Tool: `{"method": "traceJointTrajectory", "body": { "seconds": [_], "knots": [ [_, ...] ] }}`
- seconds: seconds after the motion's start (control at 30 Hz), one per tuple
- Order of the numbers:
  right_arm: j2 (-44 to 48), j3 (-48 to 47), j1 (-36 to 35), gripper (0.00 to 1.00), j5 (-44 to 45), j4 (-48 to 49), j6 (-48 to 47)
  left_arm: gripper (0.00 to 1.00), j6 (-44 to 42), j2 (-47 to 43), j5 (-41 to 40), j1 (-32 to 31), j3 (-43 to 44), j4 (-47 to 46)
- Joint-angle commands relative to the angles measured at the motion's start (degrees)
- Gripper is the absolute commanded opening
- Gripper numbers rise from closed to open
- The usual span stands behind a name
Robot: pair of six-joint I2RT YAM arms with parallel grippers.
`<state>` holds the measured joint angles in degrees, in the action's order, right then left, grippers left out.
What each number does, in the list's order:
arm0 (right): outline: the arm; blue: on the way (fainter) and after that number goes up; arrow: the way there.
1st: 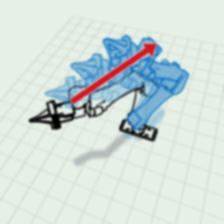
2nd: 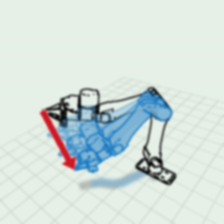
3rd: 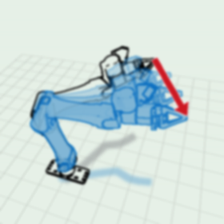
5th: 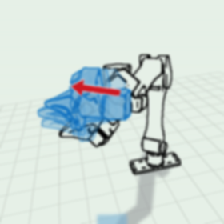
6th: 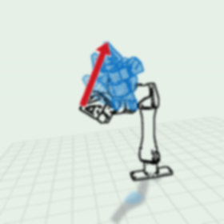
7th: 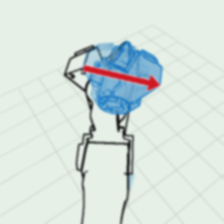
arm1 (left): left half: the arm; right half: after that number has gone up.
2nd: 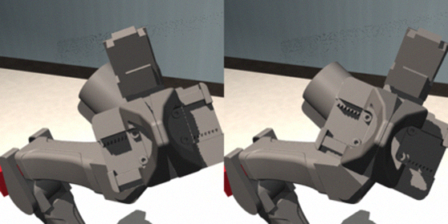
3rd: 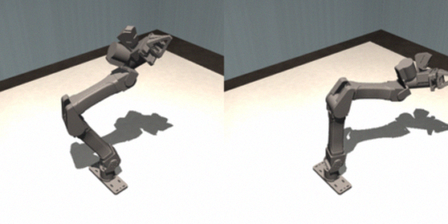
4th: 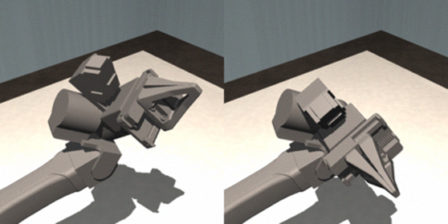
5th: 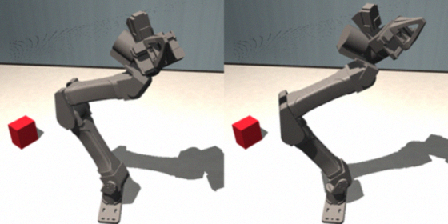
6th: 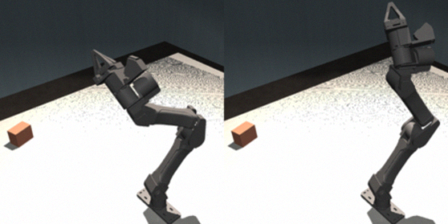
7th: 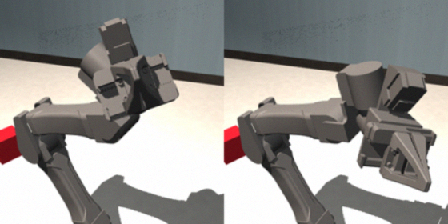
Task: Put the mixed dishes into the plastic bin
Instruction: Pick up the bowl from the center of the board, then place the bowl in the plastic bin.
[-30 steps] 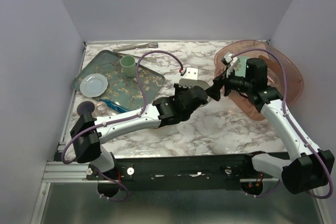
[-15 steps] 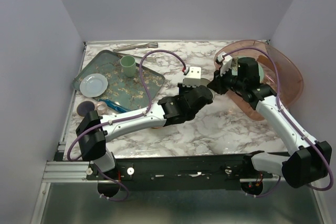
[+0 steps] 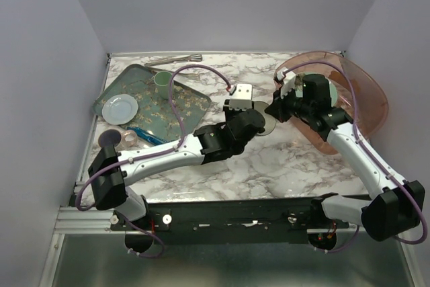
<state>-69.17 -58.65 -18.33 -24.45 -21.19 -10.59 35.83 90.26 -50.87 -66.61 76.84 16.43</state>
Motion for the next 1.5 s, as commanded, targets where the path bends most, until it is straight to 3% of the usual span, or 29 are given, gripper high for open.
{"method": "traceJointTrajectory", "body": {
  "seconds": [0.0,0.13,0.2,0.33,0.53,0.67,0.93,1.1,1.47],
  "knots": [
    [1.32,-1.2,-0.39,0.0,-4.55,0.89,-0.22,0.49,-2.17,-6.14,3.74,0.34,-4.67,-6.66],
    [1.84,-0.94,-0.13,0.01,-6.31,0.89,-0.92,0.6,-6.03,-12.01,9.99,0.87,-10.29,-13.68],
    [2.19,-0.67,0.48,0.0,-7.71,0.8,-1.1,0.71,-8.48,-14.48,13.15,1.48,-13.98,-15.89],
    [2.89,-0.32,1.63,0.01,-10.53,0.62,-2.41,0.79,-12.1,-21.24,24.12,4.11,-19.0,-19.15],
    [4.65,-0.15,4.17,0.01,-16.15,-0.17,-4.7,0.89,-15.79,-27.32,30.65,7.72,-20.76,-10.48],
    [5.62,-0.41,7.33,0.0,-18.44,-0.43,-4.79,0.99,-17.81,-31.1,30.22,8.51,-20.24,-3.34],
    [8.52,-0.76,13.75,0.0,-20.29,-0.61,-4.53,0.99,-23.17,-38.83,29.44,8.51,-18.48,8.79],
    [9.14,-1.29,17.27,0.01,-19.33,-0.61,-4.18,0.99,-27.04,-43.41,25.48,8.51,-24.35,8.8],
    [6.24,-3.57,20.44,0.01,-12.03,-0.61,-4.35,0.99,-28.89,-50.79,26.34,8.86,-32.19,5.81]
  ]
}}
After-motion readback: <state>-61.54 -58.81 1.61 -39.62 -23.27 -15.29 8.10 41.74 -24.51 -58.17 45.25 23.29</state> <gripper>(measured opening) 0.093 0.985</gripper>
